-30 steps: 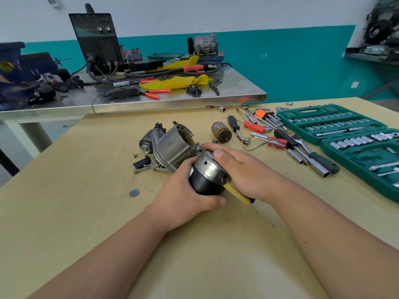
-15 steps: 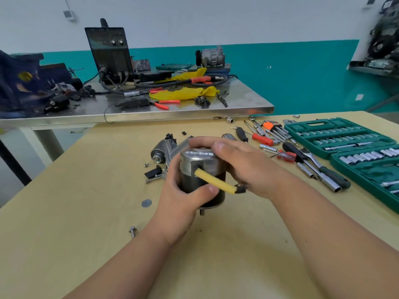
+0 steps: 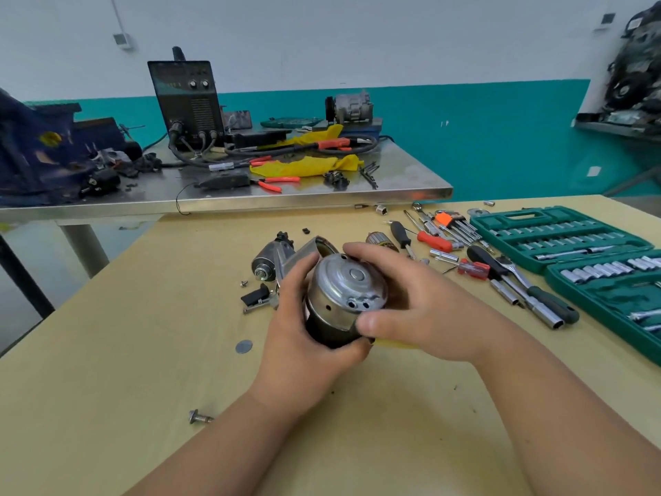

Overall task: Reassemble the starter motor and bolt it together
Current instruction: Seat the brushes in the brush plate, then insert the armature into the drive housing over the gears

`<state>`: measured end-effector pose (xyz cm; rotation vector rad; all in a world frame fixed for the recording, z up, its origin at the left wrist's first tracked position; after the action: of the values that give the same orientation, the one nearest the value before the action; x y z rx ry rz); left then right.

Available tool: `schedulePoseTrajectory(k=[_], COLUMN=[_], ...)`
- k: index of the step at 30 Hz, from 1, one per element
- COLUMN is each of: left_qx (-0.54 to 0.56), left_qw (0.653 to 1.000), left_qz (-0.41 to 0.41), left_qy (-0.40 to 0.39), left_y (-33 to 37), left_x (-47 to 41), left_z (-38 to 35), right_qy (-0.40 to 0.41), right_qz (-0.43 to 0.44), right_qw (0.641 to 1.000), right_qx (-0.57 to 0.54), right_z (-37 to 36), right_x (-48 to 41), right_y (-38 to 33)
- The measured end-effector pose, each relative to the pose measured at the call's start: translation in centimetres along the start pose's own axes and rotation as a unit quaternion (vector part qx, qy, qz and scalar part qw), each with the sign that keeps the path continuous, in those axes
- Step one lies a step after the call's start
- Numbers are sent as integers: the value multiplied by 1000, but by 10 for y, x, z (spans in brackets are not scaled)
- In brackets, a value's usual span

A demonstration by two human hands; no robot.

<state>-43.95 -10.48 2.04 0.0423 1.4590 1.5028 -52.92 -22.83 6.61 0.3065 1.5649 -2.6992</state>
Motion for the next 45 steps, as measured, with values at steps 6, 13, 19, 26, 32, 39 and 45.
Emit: schedulePoseTrajectory(k=[6, 13, 19, 26, 32, 39, 45], left_qx=[-150, -171, -386, -265, -227, -205, -203], left_qw=[984, 980, 914, 944, 968, 971, 972], left_qz=[55, -1, 85, 167, 26, 6, -5], left_qy=[-74, -103, -92, -99, -104, -122, -121], left_y=[-4, 10, -18, -53, -42, -37, -35], left_x=[0, -28, -79, -70, -44, -42, -40], left_z=[-12, 2, 41, 29, 30, 22, 24], right_qy=[15, 132, 198, 203, 180, 183, 227], right_qz=[-112, -94, -96, -51, -31, 3, -13], right_qw=[988, 965, 823, 823, 910, 980, 939], right_qx=[109, -208, -523, -528, -373, -77, -259], right_z=[-11, 1, 32, 50, 58, 40, 48], right_x=[-6, -10, -6, -3, 1, 6, -2], right_y=[17, 36, 63, 71, 54, 20, 45])
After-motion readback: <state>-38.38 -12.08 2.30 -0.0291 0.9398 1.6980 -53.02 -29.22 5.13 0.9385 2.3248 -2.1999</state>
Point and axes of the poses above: each hand's wrist, its own x-axis away from the middle knuckle, its own z-axis out of the back of the hand, y = z × x, the point moved 4 cm from there along -x, towards the middle knuckle, and after that the axes turned 6 degrees about -y, right-handed, at the moved point
